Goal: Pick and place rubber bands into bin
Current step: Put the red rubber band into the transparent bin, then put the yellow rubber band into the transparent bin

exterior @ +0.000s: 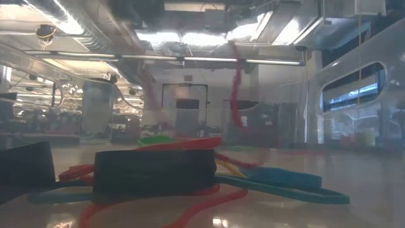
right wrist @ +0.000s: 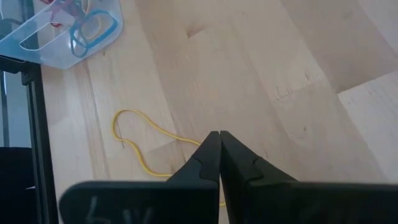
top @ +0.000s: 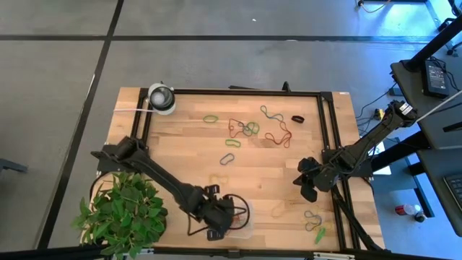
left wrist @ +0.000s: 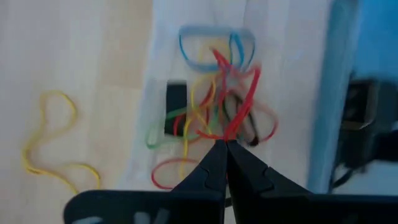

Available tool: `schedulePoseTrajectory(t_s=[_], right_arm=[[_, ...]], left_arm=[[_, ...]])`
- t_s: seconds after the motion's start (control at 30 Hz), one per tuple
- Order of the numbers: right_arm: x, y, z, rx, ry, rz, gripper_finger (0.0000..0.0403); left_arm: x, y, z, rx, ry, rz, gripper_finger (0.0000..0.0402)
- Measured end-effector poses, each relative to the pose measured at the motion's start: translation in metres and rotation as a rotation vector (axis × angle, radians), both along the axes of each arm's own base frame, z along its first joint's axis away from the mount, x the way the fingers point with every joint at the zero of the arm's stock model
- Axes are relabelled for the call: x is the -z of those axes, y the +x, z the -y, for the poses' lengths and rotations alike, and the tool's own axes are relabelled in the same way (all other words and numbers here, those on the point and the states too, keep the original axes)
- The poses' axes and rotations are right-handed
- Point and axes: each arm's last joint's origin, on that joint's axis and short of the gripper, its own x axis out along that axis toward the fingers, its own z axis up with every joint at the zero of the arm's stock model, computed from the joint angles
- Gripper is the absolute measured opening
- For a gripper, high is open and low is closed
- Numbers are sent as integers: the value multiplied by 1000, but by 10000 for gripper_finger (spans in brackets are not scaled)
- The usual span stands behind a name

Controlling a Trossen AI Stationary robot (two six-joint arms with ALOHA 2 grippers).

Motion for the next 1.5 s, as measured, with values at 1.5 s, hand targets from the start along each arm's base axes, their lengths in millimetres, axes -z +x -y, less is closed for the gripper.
schedulePoseTrajectory(t_s=[1.5], right_arm=[[-9,3,-8,94,151,-44,2]], left_arm=[[-61,20,-93,146,292,-130,2]])
